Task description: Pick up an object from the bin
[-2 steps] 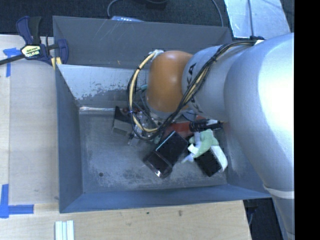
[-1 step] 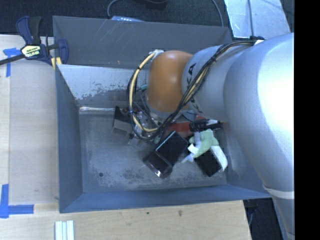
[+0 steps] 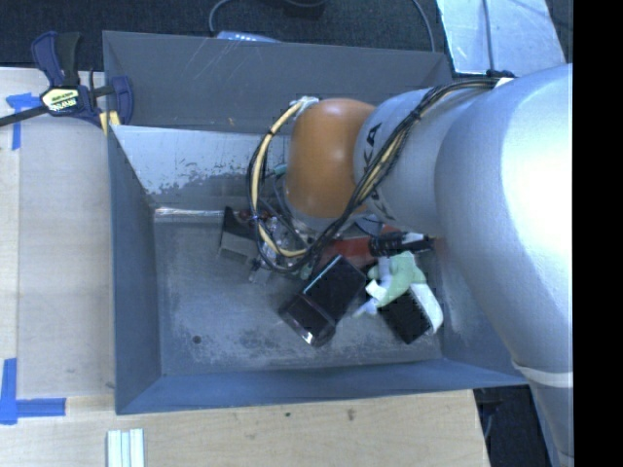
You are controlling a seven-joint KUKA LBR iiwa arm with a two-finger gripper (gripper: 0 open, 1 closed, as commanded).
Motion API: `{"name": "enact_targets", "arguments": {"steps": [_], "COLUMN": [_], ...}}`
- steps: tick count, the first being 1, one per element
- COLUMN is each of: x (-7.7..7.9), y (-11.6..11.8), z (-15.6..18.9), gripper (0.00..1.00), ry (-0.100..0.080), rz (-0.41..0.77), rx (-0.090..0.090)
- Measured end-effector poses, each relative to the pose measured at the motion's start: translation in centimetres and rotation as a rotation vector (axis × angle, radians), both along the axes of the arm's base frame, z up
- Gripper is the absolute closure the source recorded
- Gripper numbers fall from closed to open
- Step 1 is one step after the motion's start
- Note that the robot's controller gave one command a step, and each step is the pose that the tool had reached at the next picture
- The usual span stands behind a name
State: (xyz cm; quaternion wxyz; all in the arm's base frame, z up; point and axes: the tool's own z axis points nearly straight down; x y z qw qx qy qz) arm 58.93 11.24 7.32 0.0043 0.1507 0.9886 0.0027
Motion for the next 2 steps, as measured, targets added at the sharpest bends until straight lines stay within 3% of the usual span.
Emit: {"name": "enact_targets", "arguments": {"steps": [1, 2], "x": [-1.09, -1.09], "y": [0.29, 0.29], "z": [10.20, 10.20], "gripper": [1.00, 1.00], "ry": [0.005, 0.005], "rz": [0.015, 0.015], "rx": [-0.001, -0.001]}}
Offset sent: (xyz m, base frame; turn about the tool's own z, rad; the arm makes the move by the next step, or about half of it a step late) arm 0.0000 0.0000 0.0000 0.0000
